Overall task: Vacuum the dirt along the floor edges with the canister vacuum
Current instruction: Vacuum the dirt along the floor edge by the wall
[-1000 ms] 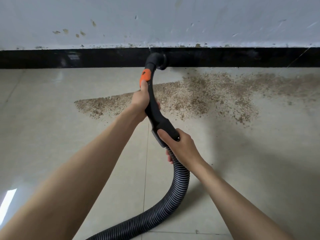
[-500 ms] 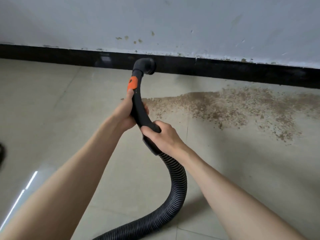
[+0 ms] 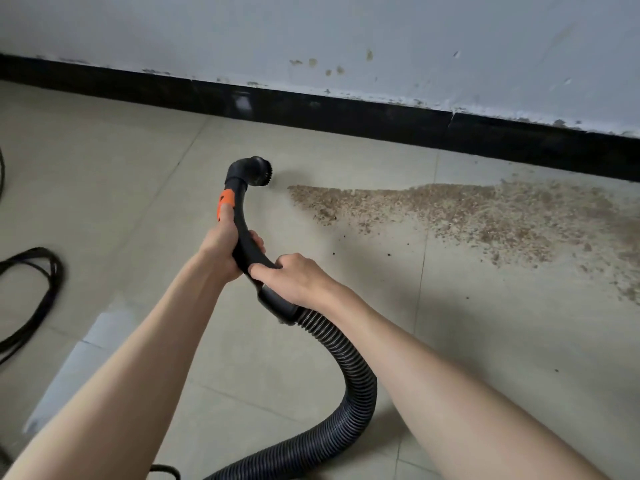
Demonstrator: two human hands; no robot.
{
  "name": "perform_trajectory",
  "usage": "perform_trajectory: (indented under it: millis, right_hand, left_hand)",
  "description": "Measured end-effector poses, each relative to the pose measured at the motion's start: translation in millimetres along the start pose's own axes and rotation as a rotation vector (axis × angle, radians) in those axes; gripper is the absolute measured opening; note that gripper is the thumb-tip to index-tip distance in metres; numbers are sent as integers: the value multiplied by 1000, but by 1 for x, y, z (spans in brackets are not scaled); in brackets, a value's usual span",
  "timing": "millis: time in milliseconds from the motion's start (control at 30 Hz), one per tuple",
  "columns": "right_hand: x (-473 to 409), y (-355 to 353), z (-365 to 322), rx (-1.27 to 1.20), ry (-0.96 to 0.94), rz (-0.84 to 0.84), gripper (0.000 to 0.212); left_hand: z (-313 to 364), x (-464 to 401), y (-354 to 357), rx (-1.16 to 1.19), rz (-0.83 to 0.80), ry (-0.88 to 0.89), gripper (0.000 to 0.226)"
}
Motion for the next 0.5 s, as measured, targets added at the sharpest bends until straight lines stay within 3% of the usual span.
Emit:
perform_trajectory:
  millis: [200, 500]
  right_hand:
    - [8, 6, 10, 88, 17, -4, 46]
    - [26, -15, 22, -4, 57, 40, 49]
  left_hand:
    - [-22, 0, -7, 11, -10, -83, 62]
    - [-30, 11, 19, -76, -10, -93, 62]
Point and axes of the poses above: each hand's wrist, its own x-axis away from the middle knuckle, its own y-axis out of the palm, z = x × y, the point moved 2 cm from there along -x, towards the middle knuckle, and after that the axes turned 7 degrees about z, right-handed, at the moved point
